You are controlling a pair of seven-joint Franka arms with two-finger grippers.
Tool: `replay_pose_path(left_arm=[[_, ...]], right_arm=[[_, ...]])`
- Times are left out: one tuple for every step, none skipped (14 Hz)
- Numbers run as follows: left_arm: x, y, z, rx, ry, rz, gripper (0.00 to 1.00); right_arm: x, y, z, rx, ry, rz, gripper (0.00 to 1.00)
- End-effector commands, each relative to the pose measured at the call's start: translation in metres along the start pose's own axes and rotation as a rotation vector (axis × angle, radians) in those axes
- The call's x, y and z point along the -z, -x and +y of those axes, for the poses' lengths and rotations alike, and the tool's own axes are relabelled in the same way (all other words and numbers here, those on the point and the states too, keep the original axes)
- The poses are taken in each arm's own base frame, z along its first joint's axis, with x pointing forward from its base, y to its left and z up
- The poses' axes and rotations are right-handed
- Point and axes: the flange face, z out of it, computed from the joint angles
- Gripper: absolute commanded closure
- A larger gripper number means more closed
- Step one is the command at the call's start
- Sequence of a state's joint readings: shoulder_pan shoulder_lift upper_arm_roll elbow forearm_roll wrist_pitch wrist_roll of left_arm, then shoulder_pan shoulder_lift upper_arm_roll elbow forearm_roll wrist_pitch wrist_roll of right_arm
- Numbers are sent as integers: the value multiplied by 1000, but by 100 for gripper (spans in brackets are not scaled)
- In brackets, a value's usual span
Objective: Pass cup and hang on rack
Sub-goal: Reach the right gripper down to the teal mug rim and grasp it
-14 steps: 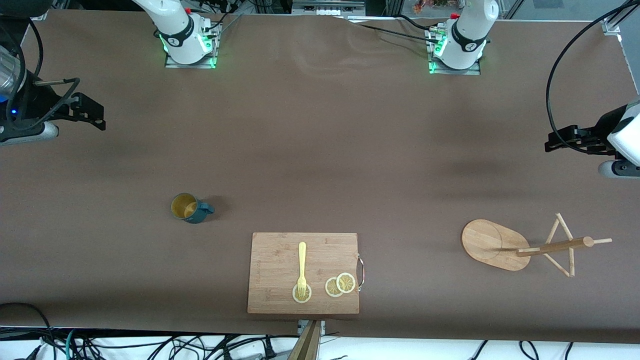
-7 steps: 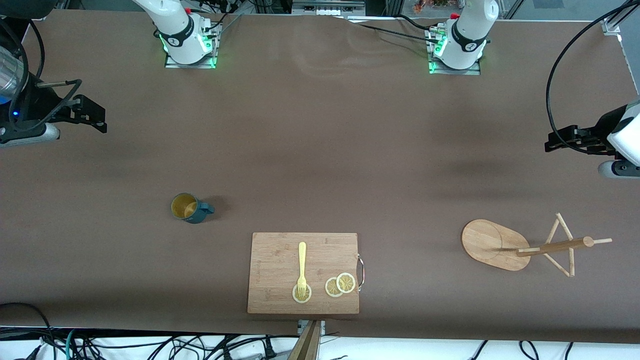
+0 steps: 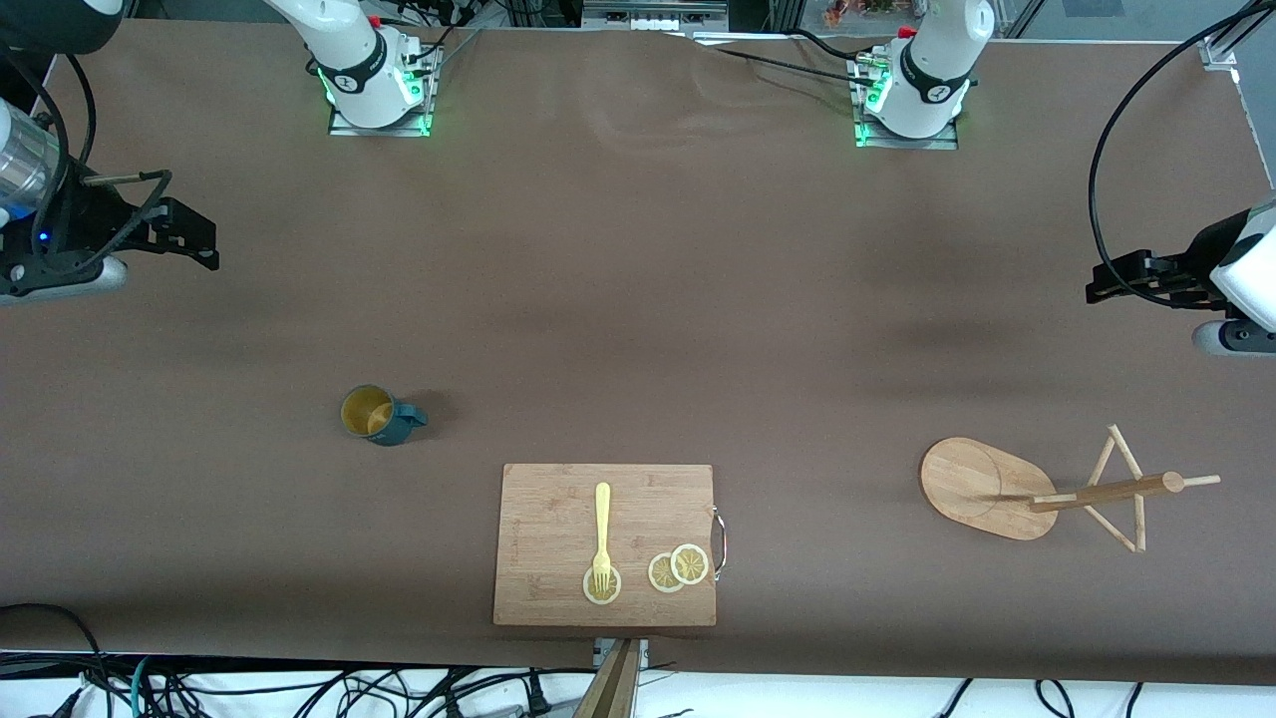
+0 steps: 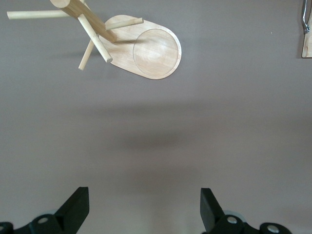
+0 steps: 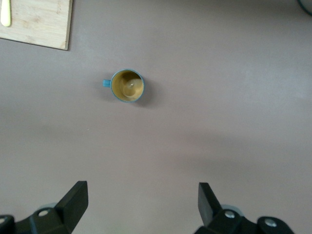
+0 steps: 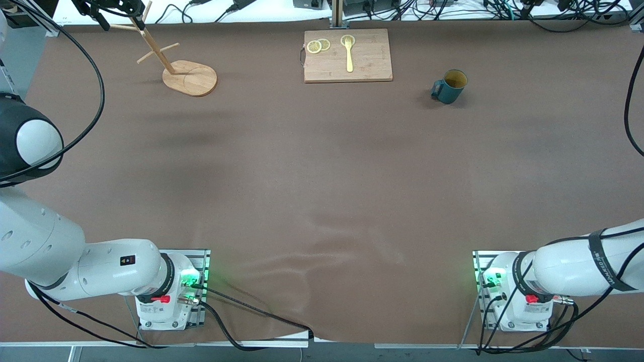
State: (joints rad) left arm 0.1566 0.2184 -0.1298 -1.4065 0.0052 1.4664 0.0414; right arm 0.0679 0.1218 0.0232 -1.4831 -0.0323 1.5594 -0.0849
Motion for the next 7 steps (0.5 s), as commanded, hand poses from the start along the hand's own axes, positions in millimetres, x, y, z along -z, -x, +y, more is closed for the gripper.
replay_pose_path(left_arm=[[6,-2,1,4,18,-5,0],[6,-2,1,4,18,-5,0],[6,-2,1,4,18,-5,0],[6,-2,1,4,18,-5,0],[6,-2,1,4,18,-5,0],[6,-2,0,5,18,-5,0],[6,-2,1,4,18,-5,0]], right_arm=[[-48,-21,-6,21,-10,-79,0],[-88,-34,-7,23,-20,-155,0],[-104,-40,-3,27,-25,-172,0],[-109,-44,0,20,-36,-156,0],[-128,-56,-3,24,-41,-145,0],[-150,-66,-6,28,-42,-131,0],[-177,-71,-11,33,-41,-123,0]])
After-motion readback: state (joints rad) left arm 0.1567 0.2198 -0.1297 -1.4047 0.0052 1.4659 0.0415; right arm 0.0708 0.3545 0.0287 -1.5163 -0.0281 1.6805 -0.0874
